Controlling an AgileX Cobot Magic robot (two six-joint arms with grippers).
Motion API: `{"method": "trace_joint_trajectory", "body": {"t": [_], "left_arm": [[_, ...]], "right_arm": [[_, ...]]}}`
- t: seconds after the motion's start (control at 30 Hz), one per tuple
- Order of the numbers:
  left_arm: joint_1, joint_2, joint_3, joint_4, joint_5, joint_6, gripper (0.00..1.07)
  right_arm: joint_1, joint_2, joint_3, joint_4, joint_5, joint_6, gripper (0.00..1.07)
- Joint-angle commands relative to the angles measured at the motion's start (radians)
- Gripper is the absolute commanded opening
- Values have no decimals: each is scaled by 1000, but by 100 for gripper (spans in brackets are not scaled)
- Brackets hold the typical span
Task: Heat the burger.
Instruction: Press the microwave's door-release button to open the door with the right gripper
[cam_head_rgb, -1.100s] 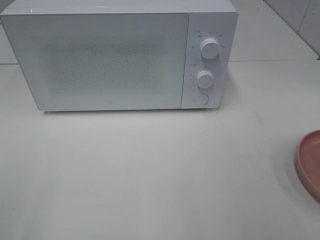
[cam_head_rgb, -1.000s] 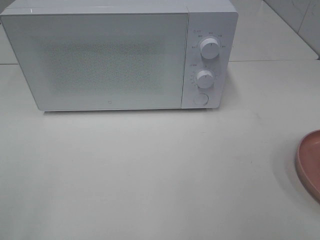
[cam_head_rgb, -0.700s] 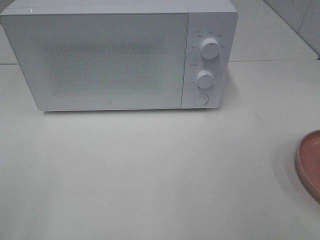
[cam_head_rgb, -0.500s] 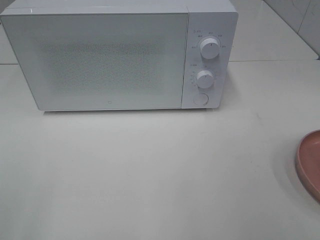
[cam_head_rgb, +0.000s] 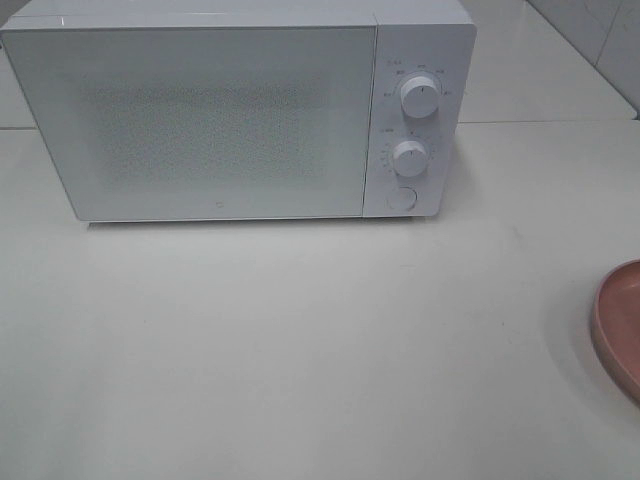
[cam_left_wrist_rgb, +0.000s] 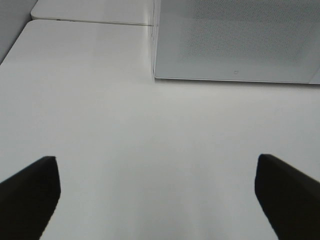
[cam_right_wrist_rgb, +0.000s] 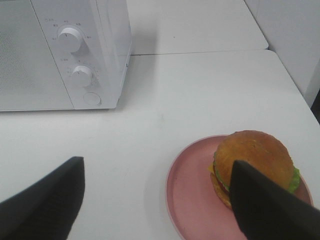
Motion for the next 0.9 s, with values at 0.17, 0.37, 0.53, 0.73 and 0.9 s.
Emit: {"method": "trace_joint_trajectory", "body": {"t": [0.17,0.37,0.53,0.73,0.9], "left_arm": [[0,-17,3,-7,-11,0,98],[0,-17,3,-7,-11,0,98],[0,-17,3,-7,-11,0,98],[0,-17,3,-7,-11,0,98],[0,-17,3,-7,-11,0,98]], "right_arm": [[-4,119,43,-7,-180,-1,76],[-4,179,55,-6,-250,-1,76],[-4,237,63,-7,-311,-1,76],[-4,309,100,-7,-424,-1,76],[-4,388,126,-7,-546,-1,76]]}}
